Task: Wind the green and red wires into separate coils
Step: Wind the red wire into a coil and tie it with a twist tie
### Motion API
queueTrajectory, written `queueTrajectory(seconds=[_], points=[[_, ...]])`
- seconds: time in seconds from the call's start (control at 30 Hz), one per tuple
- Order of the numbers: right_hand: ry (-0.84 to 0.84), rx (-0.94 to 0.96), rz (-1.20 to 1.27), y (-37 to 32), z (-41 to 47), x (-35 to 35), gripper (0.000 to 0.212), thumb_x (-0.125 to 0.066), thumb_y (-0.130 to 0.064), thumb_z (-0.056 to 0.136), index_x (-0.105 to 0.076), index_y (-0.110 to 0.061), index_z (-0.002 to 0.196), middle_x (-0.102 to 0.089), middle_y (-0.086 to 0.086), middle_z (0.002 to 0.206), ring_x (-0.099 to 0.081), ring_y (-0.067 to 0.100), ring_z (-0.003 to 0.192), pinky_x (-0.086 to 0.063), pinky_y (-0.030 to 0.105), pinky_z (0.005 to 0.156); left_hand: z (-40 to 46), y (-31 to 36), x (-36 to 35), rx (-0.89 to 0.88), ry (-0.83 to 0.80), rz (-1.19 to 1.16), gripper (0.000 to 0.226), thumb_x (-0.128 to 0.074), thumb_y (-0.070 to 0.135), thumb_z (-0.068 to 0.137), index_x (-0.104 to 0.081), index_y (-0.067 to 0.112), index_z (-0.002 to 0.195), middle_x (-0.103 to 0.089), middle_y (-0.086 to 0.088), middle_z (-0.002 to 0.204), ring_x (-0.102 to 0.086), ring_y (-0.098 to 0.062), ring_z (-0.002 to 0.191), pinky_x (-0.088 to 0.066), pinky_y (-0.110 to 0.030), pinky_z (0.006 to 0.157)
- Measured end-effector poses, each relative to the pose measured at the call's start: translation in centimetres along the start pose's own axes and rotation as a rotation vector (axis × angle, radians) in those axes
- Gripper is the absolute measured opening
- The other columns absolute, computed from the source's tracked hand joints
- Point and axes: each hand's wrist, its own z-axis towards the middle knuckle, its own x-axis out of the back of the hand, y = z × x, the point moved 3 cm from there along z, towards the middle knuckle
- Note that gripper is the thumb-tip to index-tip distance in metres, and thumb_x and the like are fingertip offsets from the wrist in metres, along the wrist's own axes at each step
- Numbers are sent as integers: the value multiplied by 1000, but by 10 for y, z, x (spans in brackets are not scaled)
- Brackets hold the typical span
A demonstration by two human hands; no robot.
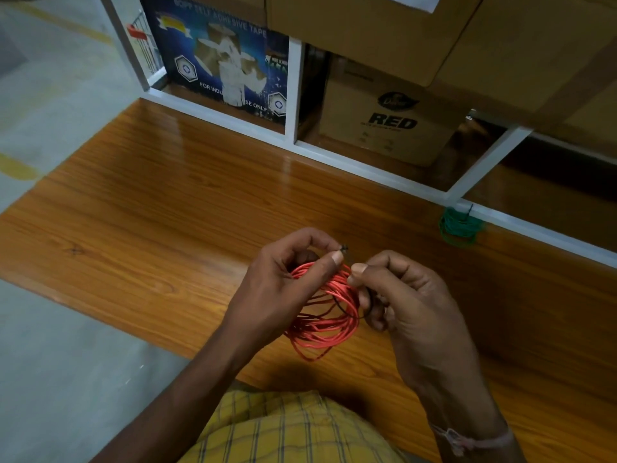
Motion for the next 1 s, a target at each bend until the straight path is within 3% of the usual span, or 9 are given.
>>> queueTrajectory(seconds=[0.17,0.57,0.77,1.0], points=[[20,1,14,0,0,1,22,-68,-7,96,-66,3,76,-53,9,60,-41,15,53,-32,22,46,1,2,-1,0,-2,-1,9,-71,33,101,-73,27,106,-72,-21,82,-70,-47,78,-55,-66,69],[5,2,20,-1,-1,2,22,-71,-10,95,-69,-5,74,-53,8,60,-42,13,52,-33,21,46,1,4,0,-15,-17,5,14,-70,35,100,-73,24,108,-75,-19,85,-71,-47,81,-56,-65,71],[15,20,30,0,-2,2,21,-66,-7,97,-68,2,78,-52,9,61,-41,13,52,-33,20,46,-1,6,0,-11,-40,21,7,-70,28,102,-73,23,107,-79,-10,86,-76,-34,80,-59,-61,73],[27,-17,27,3,-1,2,20,-67,-6,96,-69,2,77,-53,9,60,-40,13,50,-31,22,46,-2,5,3,-71,-37,174,5,-68,34,103,-71,34,107,-78,0,92,-77,-20,82,-61,-55,66]])
